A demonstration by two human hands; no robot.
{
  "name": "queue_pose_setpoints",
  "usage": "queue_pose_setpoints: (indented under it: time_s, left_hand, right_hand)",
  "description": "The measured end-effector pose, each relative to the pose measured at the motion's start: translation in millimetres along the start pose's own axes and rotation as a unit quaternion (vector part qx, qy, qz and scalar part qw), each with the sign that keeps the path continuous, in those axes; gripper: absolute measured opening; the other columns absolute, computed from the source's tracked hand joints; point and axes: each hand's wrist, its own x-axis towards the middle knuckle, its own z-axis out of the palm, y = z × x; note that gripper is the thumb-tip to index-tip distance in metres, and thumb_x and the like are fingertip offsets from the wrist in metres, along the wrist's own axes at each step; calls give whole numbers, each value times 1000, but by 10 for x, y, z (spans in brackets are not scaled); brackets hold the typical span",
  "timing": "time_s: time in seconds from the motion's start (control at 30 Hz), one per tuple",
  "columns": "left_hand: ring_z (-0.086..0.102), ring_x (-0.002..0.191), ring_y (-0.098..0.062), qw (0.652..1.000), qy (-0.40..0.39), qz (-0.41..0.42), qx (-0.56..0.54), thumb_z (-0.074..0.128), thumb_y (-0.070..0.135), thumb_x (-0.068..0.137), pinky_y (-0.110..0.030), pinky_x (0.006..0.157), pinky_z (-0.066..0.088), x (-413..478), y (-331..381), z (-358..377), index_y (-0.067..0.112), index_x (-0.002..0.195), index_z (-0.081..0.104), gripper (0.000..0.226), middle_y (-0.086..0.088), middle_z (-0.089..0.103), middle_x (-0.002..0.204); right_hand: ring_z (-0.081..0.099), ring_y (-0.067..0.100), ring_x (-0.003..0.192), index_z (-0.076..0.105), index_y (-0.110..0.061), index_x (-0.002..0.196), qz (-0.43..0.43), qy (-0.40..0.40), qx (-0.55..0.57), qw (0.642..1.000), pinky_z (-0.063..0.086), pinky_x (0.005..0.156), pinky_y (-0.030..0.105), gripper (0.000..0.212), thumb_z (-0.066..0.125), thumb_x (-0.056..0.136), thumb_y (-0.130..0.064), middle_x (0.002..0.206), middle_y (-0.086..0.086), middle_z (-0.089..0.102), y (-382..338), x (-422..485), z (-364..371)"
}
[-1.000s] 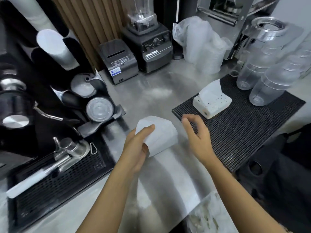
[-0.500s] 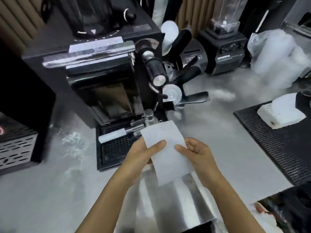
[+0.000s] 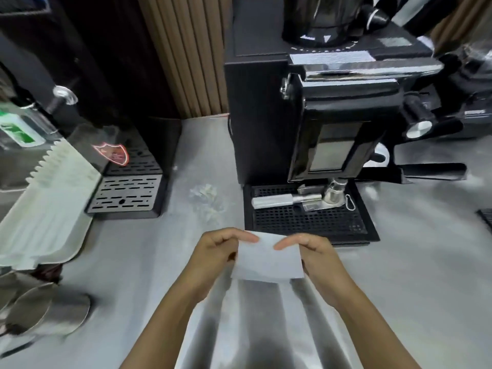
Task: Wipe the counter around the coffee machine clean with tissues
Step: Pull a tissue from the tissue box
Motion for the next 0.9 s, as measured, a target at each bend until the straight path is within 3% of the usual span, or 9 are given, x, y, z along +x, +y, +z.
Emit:
queue_pose_setpoints:
  time_s: [0.13, 0.2, 0.33, 0.4, 0.47, 0.6, 0.7, 0.8, 0.9]
  left_hand:
    - [66, 92, -24, 998, 19, -20, -60, 65, 32, 71, -34, 77, 51, -13, -10, -301, 10, 93, 75, 33, -7, 72, 101]
    - [65, 89, -21, 997, 44, -12, -65, 69, 22, 81, -32, 74, 49, -8, -43, -417, 16, 98, 74, 19, -10, 71, 103]
    - [66, 83, -18, 990, 90, 8, -108, 69, 3, 82, -24, 66, 51, 39, -83, -552, 19, 110, 67, 32, -14, 71, 102]
    - [67, 85, -19, 983, 111, 18, -143, 70, 0, 81, -25, 67, 53, 83, -82, -589, 17, 115, 63, 38, -14, 72, 100]
    - [67, 85, -18, 978, 124, 17, -168, 70, 0, 80, -24, 68, 54, 113, -82, -617, 16, 118, 61, 42, -13, 73, 100]
    - [69, 90, -22, 982, 76, -11, -175, 72, 2, 78, -27, 69, 55, 142, -134, -718, 9, 115, 63, 38, -12, 73, 103]
    - [68, 97, -28, 986, 22, -30, -165, 70, 0, 79, -31, 77, 54, 175, -212, -821, 5, 109, 69, 30, -13, 72, 105]
    - [63, 87, -32, 986, 40, -42, -154, 61, -9, 82, -32, 70, 51, 242, -268, -921, 6, 89, 74, 21, -14, 72, 92]
    - [63, 89, -29, 983, 55, -47, -168, 49, -18, 82, -31, 76, 52, 287, -279, -1006, 6, 78, 75, 35, -17, 71, 91]
  right_hand:
    - [65, 14, 72, 73, 1, 89, 14, -25, -6, 1000, 49, 55, 21, 26, 48, 93, 7, 85, 8, 72, -10, 113, 297]
    - [65, 21, 79, 72, -5, 101, 25, -41, 16, 999, 52, 60, 25, 31, 45, 92, 7, 93, 13, 72, -17, 156, 428]
    - [69, 25, 87, 59, -28, 123, 47, -49, 81, 994, 55, 69, 34, 37, 42, 97, -7, 108, 10, 73, -36, 241, 622]
    - [71, 26, 92, 57, -25, 123, 56, -37, 87, 994, 56, 71, 34, 26, 43, 102, -25, 109, 8, 73, -25, 279, 704]
    - [71, 26, 94, 60, -15, 122, 51, -43, 69, 995, 56, 71, 33, 33, 52, 96, -33, 108, 10, 73, 19, 309, 760]
    - [69, 31, 100, 61, -2, 122, 28, -52, 54, 997, 57, 82, 40, 44, 70, 79, -10, 110, 18, 71, 87, 364, 822]
    - [68, 34, 102, 65, -3, 116, 22, -41, 47, 998, 47, 96, 54, 37, 70, 79, -8, 109, 17, 72, 95, 394, 860]
    - [68, 38, 99, 74, -4, 94, 17, -27, -2, 999, 46, 95, 57, 16, 62, 87, 3, 101, 19, 73, 103, 408, 866]
    - [66, 44, 97, 78, -10, 76, 12, -21, -84, 996, 45, 86, 54, 40, 49, 93, 10, 94, 14, 75, 134, 424, 856]
